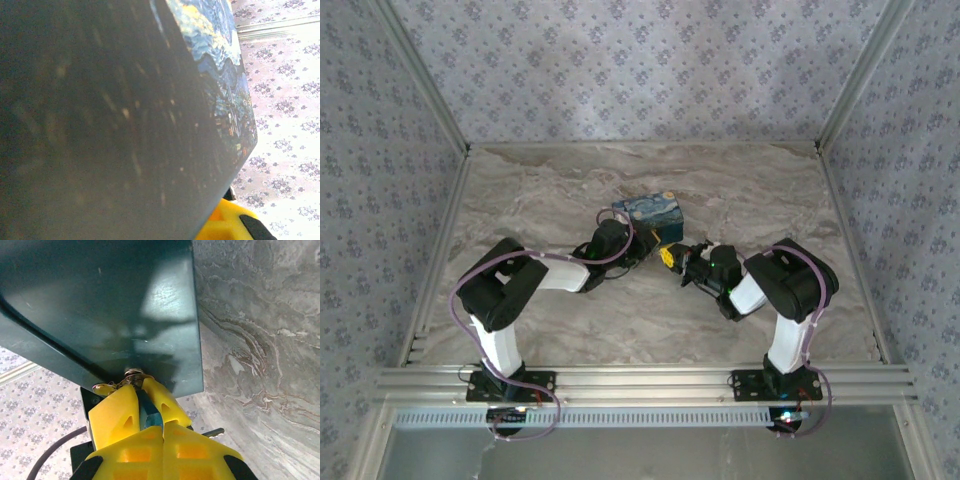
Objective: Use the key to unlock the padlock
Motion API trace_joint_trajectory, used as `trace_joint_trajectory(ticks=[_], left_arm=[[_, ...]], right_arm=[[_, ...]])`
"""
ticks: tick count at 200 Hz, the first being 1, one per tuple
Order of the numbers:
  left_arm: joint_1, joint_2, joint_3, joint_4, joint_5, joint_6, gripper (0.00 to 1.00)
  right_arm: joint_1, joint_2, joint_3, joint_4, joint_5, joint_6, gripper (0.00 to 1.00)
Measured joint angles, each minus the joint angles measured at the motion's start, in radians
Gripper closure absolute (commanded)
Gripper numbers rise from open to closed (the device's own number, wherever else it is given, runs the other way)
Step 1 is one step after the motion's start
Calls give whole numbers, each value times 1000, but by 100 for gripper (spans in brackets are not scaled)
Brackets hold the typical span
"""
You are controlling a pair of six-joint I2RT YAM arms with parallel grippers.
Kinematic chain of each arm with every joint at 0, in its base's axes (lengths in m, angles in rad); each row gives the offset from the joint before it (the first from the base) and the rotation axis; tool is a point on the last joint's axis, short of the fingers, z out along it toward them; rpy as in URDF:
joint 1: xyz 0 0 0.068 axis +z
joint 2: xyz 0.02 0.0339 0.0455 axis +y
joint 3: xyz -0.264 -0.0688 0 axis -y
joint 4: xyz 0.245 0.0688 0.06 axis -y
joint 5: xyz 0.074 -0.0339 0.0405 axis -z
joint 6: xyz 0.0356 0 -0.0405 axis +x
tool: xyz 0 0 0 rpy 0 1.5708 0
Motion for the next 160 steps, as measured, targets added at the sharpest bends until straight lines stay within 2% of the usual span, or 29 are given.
trace_joint_trajectory(ticks=[10,36,57,90,123,160], left_arm=[[0,0,0,2,-1,0,100],[0,0,0,11,-1,0,100],[-2,-2,-2,15,19,0,100],[0,-15,-7,22,23,3,100],[3,-29,-8,14,31,7,100],[0,-47,-15,-3,101,15,100]], right_arm=[[0,-2,2,-4,0,10,90],[0,-6,4,-6,0,29,87],[1,-7,5,-5,2,40,72],[1,-10,2,-4,-3,38,70],[1,-16,-9,-2,-16,21,62],[-13,-71,-79,-11,-34,-46,60]])
